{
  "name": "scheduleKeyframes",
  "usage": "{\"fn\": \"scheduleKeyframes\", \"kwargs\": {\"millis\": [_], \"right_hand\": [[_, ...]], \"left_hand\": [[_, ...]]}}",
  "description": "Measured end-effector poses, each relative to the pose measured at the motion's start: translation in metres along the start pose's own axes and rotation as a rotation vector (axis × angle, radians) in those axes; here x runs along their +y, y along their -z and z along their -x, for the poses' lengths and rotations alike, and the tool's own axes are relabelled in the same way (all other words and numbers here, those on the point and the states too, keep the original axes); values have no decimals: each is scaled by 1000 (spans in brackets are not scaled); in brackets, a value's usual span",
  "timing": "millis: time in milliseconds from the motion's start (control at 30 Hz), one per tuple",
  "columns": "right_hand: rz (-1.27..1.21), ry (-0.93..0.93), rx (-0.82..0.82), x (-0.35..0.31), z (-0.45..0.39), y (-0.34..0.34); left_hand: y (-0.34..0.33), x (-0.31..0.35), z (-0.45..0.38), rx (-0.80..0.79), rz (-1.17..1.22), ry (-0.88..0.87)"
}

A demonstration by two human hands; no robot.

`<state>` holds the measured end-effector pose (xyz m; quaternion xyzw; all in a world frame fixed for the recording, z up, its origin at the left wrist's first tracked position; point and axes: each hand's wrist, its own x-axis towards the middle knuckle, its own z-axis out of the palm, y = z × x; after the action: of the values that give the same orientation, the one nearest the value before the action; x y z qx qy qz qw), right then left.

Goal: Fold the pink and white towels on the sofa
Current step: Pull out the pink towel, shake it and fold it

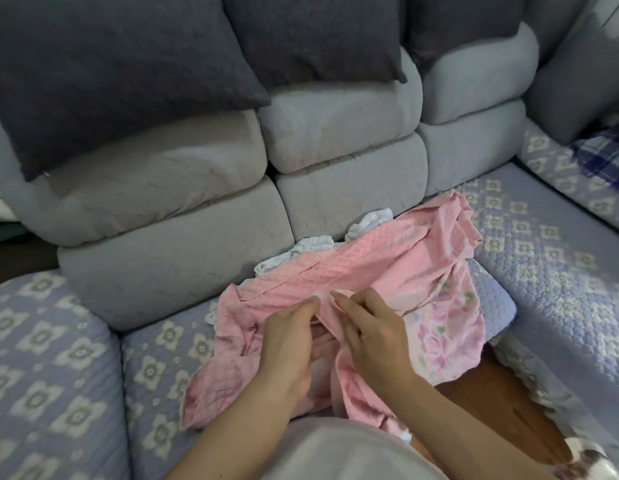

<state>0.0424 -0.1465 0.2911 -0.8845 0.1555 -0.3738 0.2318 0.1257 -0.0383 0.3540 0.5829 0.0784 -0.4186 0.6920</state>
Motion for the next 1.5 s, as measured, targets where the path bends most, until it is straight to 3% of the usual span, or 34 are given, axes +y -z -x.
{"fn": "scheduleKeyframes", "kwargs": {"millis": [167, 567, 733, 867, 1000, 1067, 1233, 1333, 1400, 1500], "right_hand": [[71, 32, -41, -10, -6, -2], [128, 122, -186, -6, -10, 17], [154, 126, -201, -9, -8, 21], [159, 110, -288, -12, -8, 19], [54, 24, -359, -9, -13, 18], [-17, -43, -378, -7, -12, 18], [-86, -267, -303, -5, 7, 16], [69, -397, -275, 9, 21, 18], [177, -388, -272, 18, 22, 28], [300, -263, -126, 23, 11, 47]], "left_hand": [[-4, 1, -1, -25, -41, 21], [13, 7, -13, -58, -494, -222], [17, 7, -18, -141, -654, -315], [19, 0, -23, -209, -607, -264], [21, -6, -34, -312, -195, -63], [21, -8, -38, -309, -125, -32], [10, -3, -42, -199, -324, -252], [-3, 7, -42, -135, -368, -404], [-12, 15, -43, -106, -416, -484], [-23, 31, -48, -54, -515, -543]]}}
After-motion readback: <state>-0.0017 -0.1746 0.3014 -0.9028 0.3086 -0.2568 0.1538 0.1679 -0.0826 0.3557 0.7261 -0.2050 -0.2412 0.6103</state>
